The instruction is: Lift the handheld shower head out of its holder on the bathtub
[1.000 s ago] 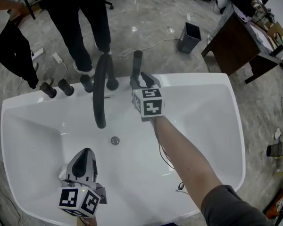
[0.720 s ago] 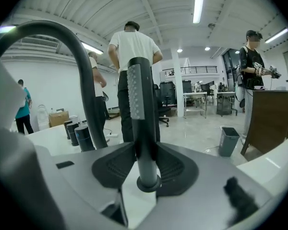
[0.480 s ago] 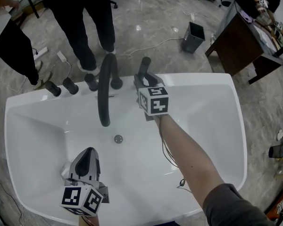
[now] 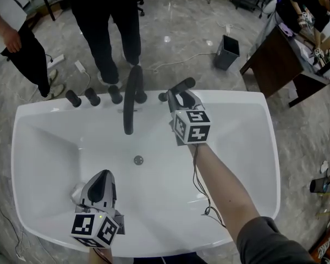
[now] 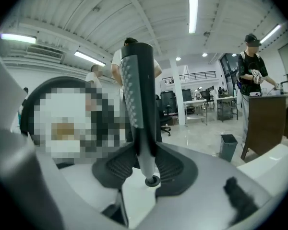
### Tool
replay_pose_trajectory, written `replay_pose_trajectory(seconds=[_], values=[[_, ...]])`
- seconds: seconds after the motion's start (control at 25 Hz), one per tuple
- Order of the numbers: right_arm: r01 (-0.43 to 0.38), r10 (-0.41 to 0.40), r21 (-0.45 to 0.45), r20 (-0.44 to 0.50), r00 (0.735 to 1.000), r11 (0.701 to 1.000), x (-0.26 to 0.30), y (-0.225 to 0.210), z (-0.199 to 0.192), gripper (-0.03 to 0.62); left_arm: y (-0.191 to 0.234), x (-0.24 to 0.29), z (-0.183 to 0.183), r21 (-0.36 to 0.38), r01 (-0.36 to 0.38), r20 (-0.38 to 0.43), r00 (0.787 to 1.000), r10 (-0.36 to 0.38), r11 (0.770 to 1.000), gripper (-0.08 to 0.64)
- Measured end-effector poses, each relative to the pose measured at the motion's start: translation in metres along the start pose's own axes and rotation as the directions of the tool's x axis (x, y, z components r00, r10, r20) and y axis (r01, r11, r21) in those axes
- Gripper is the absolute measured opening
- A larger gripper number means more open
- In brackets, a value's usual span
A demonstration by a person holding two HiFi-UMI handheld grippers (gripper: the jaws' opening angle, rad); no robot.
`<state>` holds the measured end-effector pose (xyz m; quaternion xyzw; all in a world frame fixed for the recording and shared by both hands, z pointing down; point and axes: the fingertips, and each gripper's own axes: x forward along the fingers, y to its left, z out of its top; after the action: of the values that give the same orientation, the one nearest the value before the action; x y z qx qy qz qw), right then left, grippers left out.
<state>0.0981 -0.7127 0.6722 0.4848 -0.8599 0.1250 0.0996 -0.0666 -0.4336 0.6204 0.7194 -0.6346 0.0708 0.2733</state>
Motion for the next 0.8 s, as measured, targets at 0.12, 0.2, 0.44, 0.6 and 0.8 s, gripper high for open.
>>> replay_pose_trajectory(seconds=[0.12, 0.2, 0.44, 0.6, 0.8], values=[[-0.018, 0.021, -0.07, 0.042, 0.999, 0.997, -0.029, 0.015, 0.02, 0.137, -0.007, -0.021, 0.006, 0.002, -0.005, 0.014, 1.0, 0.005, 1.0, 0.026], [-0.023, 0.029, -0.103, 0.059, 0.998, 0.994, -0.048, 0.025, 0.032, 0.137, -0.01, -0.036, 0.01, 0.002, -0.012, 0.021, 1.0, 0.012, 1.0, 0.026], [-0.02, 0.026, -0.11, 0.06, 0.998, 0.994, -0.096, 0.045, 0.06, 0.137, -0.017, -0.08, 0.022, -0.008, -0.036, 0.039, 0.999, 0.036, 0.999, 0.026], [-0.01, 0.013, -0.03, 0.091, 0.996, 0.999, -0.15, 0.05, 0.076, 0.137, -0.022, -0.118, 0.031, -0.031, -0.056, 0.053, 0.997, 0.058, 0.998, 0.026], [-0.014, 0.013, 0.002, 0.142, 0.99, 1.0, -0.21, 0.044, 0.106, 0.137, -0.033, -0.148, 0.054, -0.063, -0.07, 0.112, 0.991, 0.077, 0.996, 0.026]])
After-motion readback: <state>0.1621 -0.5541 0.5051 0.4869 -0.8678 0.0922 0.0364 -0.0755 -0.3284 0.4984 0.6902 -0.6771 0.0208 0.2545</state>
